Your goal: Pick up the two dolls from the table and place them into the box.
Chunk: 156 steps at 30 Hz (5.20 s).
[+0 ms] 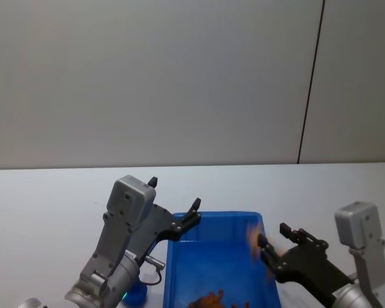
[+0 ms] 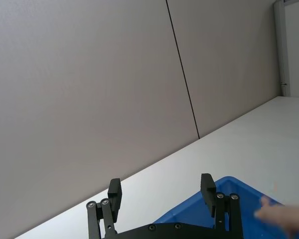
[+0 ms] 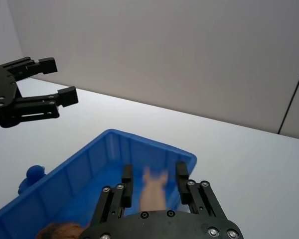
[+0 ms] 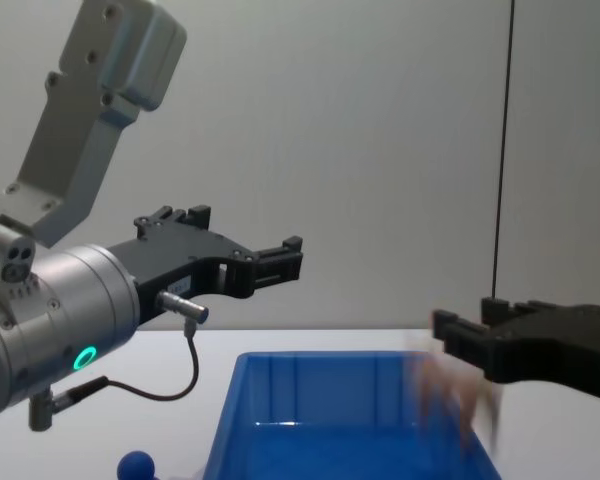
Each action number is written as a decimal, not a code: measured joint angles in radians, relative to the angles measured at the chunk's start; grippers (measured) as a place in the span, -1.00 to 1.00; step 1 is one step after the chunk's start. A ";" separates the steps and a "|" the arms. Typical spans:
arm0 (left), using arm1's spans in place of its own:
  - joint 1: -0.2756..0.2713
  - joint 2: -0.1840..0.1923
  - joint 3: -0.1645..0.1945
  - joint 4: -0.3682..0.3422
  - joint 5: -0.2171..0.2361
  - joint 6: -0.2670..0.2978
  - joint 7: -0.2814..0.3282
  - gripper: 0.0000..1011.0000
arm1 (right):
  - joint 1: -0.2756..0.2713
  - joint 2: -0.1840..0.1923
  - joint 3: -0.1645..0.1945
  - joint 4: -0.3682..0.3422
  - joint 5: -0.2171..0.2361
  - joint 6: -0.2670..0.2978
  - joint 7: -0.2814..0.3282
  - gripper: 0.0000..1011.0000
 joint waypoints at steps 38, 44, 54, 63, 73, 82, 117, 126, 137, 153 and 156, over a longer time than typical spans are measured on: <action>0.000 0.000 0.000 0.000 0.000 0.000 0.000 0.98 | -0.005 -0.001 0.032 0.016 0.034 0.030 -0.149 0.98; 0.000 0.000 0.000 0.000 0.000 0.000 0.000 0.98 | -0.014 0.004 0.037 0.010 0.039 0.032 -0.168 0.98; 0.009 0.009 -0.007 -0.014 -0.014 0.043 0.005 0.98 | -0.023 0.009 0.042 0.005 0.043 0.033 -0.184 0.98; 0.027 0.025 -0.023 -0.045 -0.059 0.149 0.041 0.98 | -0.026 0.011 0.043 0.002 0.044 0.034 -0.191 0.98; 0.053 0.038 -0.038 -0.069 -0.114 0.263 0.094 0.98 | -0.027 0.012 0.045 0.001 0.045 0.034 -0.195 0.98; 0.076 0.044 -0.048 -0.076 -0.154 0.330 0.141 0.98 | -0.028 0.012 0.045 0.000 0.045 0.033 -0.196 0.98; 0.084 0.022 -0.065 -0.026 -0.185 0.458 0.132 0.98 | -0.029 0.012 0.045 0.001 0.045 0.033 -0.197 0.98; 0.083 0.015 -0.067 -0.010 -0.187 0.470 0.122 0.66 | -0.029 0.012 0.045 0.001 0.045 0.033 -0.197 0.98; 0.083 0.005 -0.071 0.009 -0.193 0.480 0.117 -0.04 | -0.029 0.012 0.045 0.001 0.045 0.033 -0.197 0.98; 0.087 -0.002 -0.080 0.009 -0.200 0.453 0.116 -0.56 | -0.029 0.012 0.045 0.001 0.045 0.033 -0.197 0.98; 0.088 -0.002 -0.082 -0.001 -0.196 0.435 0.114 -0.60 | -0.029 0.012 0.045 0.001 0.045 0.033 -0.197 0.98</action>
